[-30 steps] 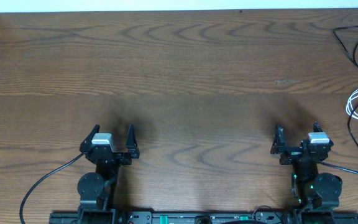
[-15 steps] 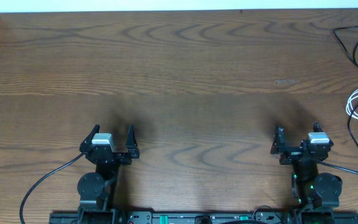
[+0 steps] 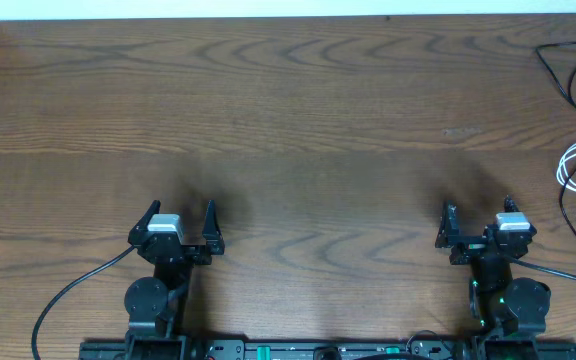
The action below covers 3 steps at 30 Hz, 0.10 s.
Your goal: Untangle cables
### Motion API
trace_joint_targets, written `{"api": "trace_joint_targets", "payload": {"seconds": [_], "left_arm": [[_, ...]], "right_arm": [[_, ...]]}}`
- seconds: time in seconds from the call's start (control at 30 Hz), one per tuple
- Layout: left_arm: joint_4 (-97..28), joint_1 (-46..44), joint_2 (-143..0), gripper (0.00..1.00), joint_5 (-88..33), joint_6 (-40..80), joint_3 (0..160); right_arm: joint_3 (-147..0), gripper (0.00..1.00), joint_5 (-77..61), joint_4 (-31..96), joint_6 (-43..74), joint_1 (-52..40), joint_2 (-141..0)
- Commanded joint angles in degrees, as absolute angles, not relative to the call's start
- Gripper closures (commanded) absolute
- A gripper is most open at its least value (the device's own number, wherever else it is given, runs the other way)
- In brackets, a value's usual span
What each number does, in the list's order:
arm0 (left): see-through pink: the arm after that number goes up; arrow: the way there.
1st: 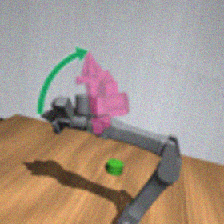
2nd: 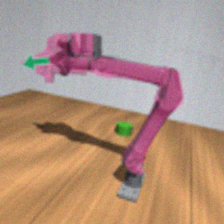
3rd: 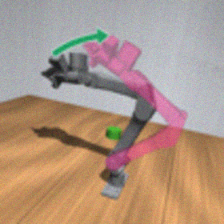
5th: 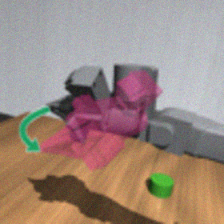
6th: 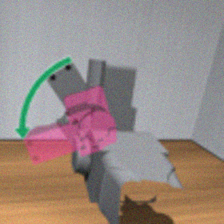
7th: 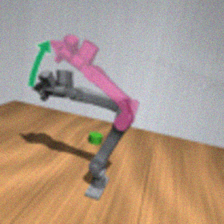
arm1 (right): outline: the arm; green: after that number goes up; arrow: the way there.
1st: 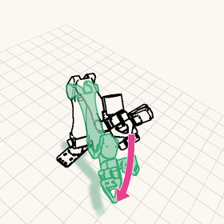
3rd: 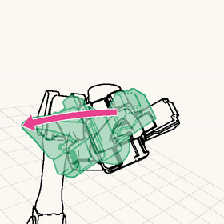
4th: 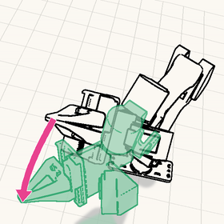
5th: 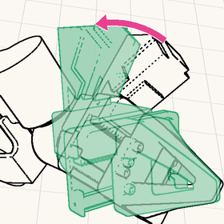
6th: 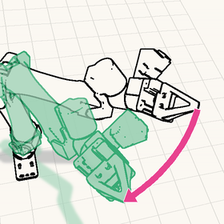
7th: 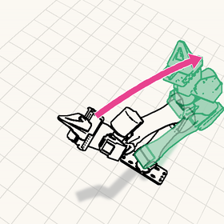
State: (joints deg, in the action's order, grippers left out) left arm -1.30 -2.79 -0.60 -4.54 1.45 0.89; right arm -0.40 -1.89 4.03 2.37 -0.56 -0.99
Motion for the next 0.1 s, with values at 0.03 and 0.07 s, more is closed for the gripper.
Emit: {"api": "trace_joint_targets", "payload": {"seconds": [0.03,0.07], "left_arm": [[-3.8,-3.0,-0.6,0.02,-5.1,1.1,0.3],[-3.8,-3.0,-0.6,0.02,-5.1,1.1,0.3]], "right_arm": [[-0.3,0.01,-2.0,4.2,2.7,-0.8,-0.8],[-0.3,0.01,-2.0,4.2,2.7,-0.8,-0.8]]}}
